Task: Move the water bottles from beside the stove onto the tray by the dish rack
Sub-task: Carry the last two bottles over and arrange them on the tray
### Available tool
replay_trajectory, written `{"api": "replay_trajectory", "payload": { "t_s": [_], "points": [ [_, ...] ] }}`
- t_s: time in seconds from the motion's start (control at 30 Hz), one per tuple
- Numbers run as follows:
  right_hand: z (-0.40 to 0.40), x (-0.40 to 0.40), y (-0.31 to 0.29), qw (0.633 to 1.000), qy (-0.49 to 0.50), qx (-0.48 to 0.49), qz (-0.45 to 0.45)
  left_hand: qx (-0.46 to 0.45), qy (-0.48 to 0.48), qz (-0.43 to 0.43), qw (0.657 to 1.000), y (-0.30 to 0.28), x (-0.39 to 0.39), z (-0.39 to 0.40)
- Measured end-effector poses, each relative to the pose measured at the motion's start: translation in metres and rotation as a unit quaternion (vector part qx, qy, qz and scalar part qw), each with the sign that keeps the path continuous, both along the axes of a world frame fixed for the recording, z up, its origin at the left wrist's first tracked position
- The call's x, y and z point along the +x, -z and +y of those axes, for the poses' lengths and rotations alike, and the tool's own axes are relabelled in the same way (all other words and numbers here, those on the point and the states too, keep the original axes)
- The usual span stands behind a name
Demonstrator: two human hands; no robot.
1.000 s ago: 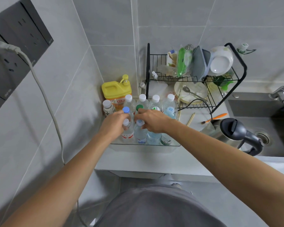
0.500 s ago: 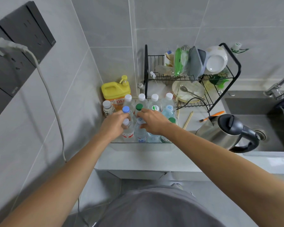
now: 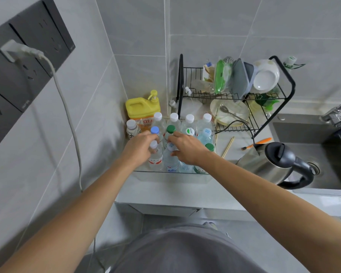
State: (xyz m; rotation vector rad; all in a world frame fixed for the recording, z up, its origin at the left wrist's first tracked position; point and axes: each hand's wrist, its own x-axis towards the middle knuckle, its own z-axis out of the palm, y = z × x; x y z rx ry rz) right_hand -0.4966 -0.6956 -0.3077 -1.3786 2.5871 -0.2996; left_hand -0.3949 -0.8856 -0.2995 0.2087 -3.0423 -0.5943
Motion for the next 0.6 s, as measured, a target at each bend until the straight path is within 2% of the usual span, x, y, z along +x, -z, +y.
{"api": "replay_trajectory", "payload": {
  "t_s": [0.3, 0.6],
  "points": [
    [0.000, 0.005, -0.006, 1.000, 0.016, 0.013, -0.013, 0.006, 0.002, -0.005, 1.000, 0.001, 0.002, 0.000],
    [0.000, 0.020, -0.010, 0.999, 0.023, 0.014, 0.028, -0.003, 0.002, -0.006, 1.000, 0.003, 0.004, -0.003]
  ]
}}
